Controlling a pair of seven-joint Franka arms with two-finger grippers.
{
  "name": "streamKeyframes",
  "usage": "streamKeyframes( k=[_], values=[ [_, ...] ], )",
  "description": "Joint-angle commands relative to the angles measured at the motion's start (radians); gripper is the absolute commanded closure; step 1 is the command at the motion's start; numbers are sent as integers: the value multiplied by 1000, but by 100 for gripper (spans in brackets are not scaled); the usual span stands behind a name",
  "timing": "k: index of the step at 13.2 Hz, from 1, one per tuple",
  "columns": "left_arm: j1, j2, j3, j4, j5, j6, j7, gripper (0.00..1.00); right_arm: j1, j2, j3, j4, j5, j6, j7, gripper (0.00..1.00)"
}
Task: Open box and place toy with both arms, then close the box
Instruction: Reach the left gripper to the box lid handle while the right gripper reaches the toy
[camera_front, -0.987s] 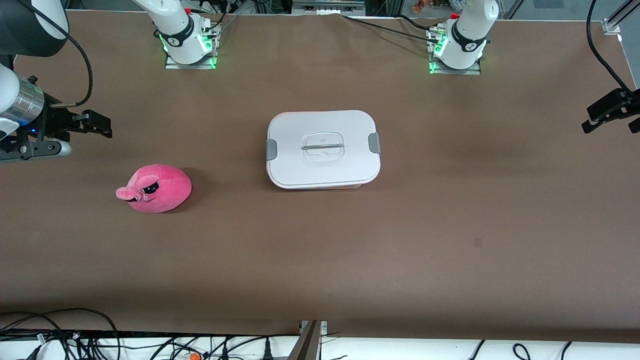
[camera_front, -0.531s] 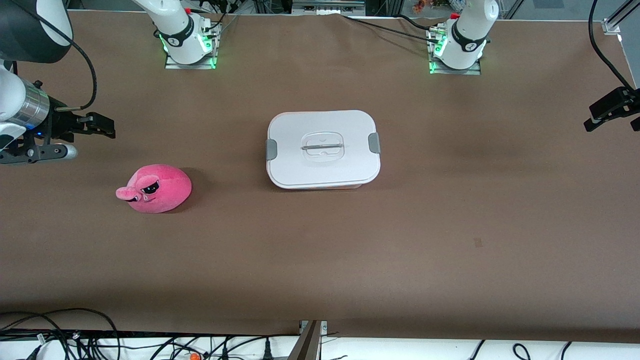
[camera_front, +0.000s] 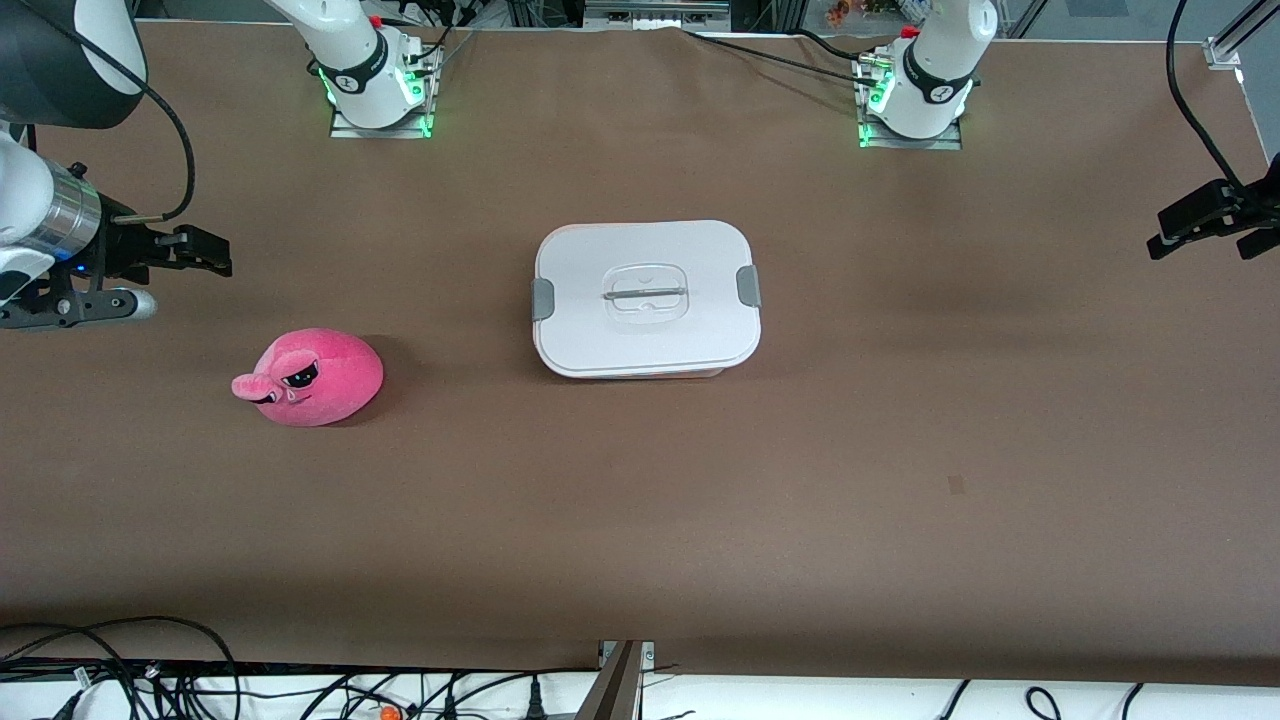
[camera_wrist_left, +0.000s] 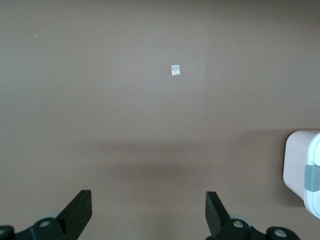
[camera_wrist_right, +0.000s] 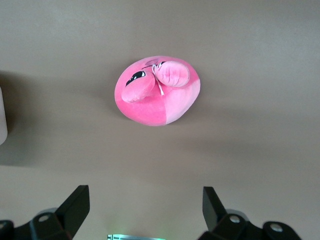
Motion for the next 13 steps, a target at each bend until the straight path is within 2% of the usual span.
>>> streamKeyframes(
  k=[1,5,7,10,13],
  values=[
    [-10,2,-30,18,20,-33,11,0,-4,7,5,17,-11,-18,6,0],
    [-11,5,-145,15,22,-36,8,0,4,24,6,20,-14,-18,3,0],
    [-11,17,-225,9,22,-38,10,0,-1,24,6,19,-13,-18,0,0],
    [-13,69,-383,7,19,-68,2,0,-4,25,6,19,-14,-15,-2,0],
    [-30,170,-523,12,22,-30,2,0,-5,54,5,20,-14,-19,-3,0]
  ],
)
